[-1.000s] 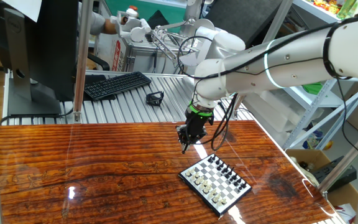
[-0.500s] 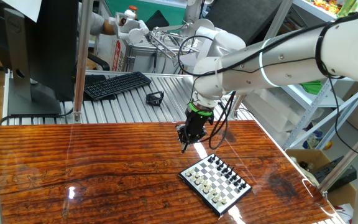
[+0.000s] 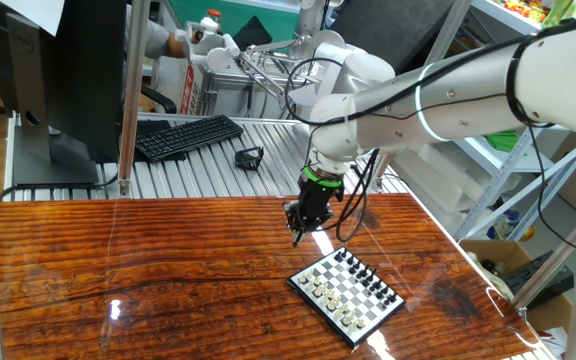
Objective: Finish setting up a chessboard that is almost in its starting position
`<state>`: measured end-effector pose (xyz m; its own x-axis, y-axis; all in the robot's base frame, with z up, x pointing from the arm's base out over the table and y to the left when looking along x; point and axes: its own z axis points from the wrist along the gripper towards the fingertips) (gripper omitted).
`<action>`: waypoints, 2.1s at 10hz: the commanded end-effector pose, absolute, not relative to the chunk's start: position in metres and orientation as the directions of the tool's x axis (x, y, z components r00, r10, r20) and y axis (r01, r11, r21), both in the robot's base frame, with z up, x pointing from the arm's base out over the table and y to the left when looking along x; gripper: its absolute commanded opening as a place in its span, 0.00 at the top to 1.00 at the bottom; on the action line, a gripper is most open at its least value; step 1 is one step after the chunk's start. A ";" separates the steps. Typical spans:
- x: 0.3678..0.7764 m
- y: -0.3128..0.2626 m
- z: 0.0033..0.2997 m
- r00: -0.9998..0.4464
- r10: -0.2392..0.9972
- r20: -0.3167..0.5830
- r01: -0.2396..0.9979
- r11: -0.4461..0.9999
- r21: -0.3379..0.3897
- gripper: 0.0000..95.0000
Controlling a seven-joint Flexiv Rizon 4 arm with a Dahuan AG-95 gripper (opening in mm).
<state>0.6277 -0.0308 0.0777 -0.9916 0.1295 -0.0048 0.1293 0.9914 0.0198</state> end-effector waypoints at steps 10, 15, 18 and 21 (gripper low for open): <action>0.580 -0.081 0.077 -0.999 0.035 -0.025 0.033 0.998 0.049 1.00; 0.569 -0.114 0.077 -0.999 -0.019 -0.033 -0.021 0.998 0.054 1.00; 0.573 -0.132 0.076 -0.997 -0.060 -0.054 -0.063 0.997 0.050 1.00; 0.577 -0.143 0.072 -0.995 -0.077 -0.066 -0.080 0.996 0.049 1.00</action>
